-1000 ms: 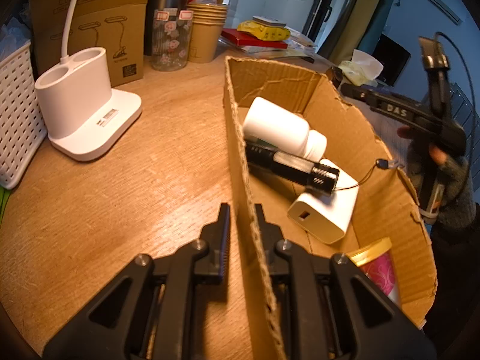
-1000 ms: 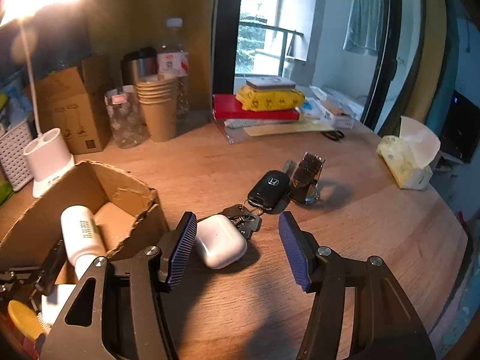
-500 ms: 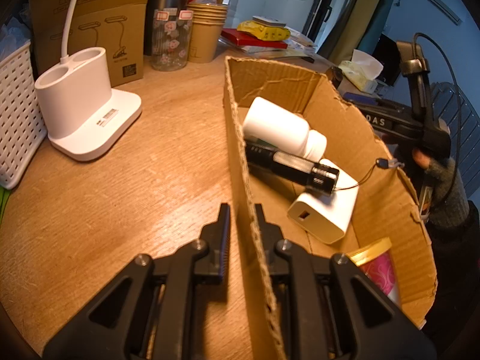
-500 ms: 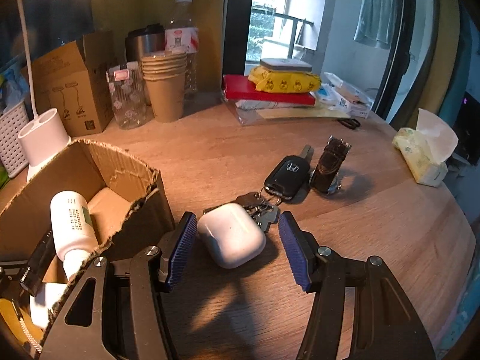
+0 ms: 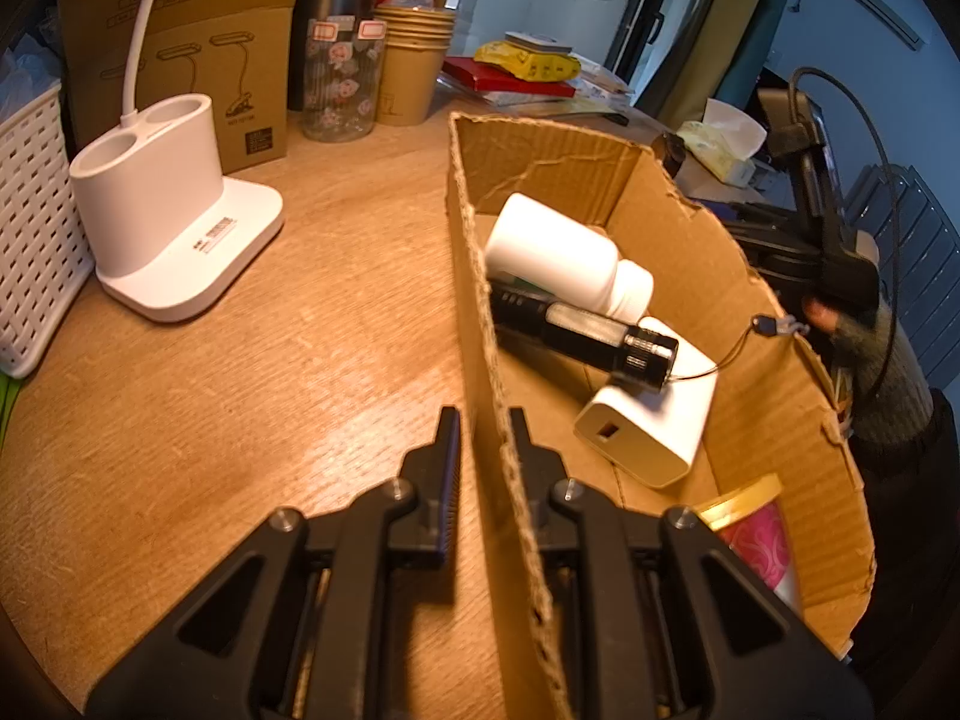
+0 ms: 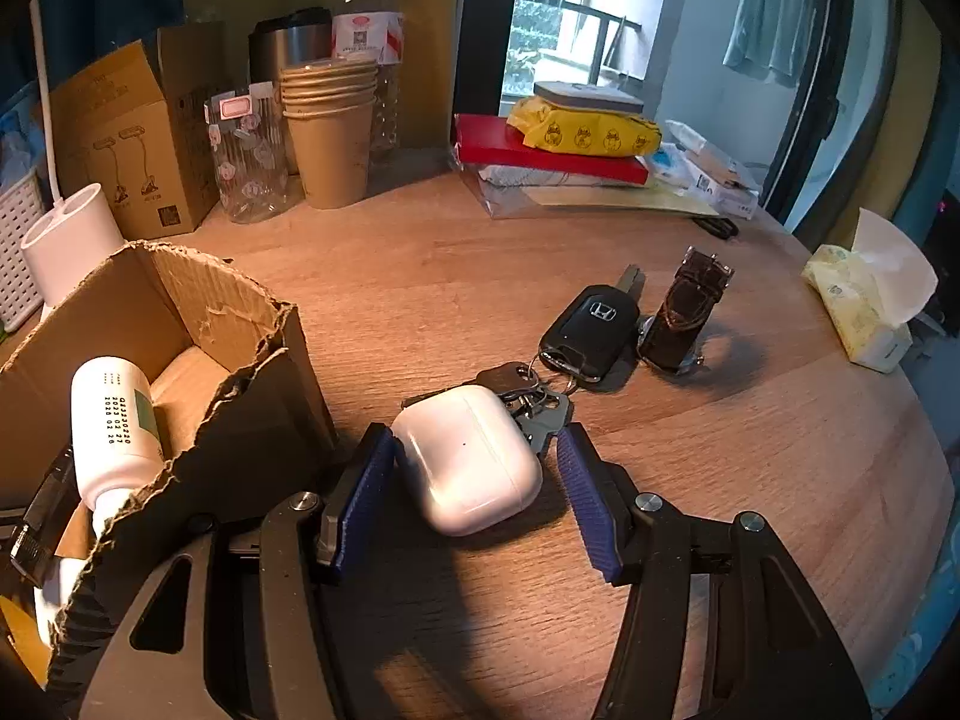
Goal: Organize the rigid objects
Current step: 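Grasp the white earbuds case with the right tool, then carry the earbuds case into the box and open the right tool, then move the right tool back toward the car keys, then grasp the brown leather-strap watch with the right tool, then carry the watch into the box and open the right tool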
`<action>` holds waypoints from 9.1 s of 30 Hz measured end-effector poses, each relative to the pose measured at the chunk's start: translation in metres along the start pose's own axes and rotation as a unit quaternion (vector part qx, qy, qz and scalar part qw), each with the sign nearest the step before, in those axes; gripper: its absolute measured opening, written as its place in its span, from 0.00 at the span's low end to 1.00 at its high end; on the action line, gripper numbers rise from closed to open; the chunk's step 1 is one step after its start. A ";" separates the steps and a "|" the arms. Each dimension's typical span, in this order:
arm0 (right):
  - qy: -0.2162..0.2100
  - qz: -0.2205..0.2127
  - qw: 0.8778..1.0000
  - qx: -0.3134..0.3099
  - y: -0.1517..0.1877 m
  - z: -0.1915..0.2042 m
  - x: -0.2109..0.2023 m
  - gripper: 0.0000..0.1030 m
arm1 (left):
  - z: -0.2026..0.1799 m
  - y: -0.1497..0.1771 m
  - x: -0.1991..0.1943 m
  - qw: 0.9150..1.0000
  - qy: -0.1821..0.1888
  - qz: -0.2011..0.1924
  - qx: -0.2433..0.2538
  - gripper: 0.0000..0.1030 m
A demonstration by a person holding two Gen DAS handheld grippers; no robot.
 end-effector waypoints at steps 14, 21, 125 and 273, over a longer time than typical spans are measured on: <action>0.001 -0.006 1.000 -0.011 0.005 0.006 -0.005 0.50 | 0.000 0.000 0.000 1.000 0.000 0.000 0.000 0.15; -0.001 -0.015 1.000 -0.013 0.008 0.008 -0.011 0.48 | 0.000 0.000 0.000 1.000 0.000 0.000 0.000 0.15; -0.009 -0.109 0.994 -0.032 0.002 0.022 -0.101 0.38 | 0.000 -0.002 0.001 1.000 0.000 0.001 -0.002 0.16; -0.069 -0.023 0.994 -0.081 -0.017 0.084 -0.038 0.44 | -0.005 -0.001 0.000 1.000 0.001 0.002 -0.002 0.17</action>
Point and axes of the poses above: each gripper's, at about its wrist camera, not at the fingertips, and x roughly the way its jaws point, z to its left, y to its underside, the point moved 2 cm from there along x, roughly the way its jaws point, and after that the axes turned 10 degrees about z, right-handed, at the moved point
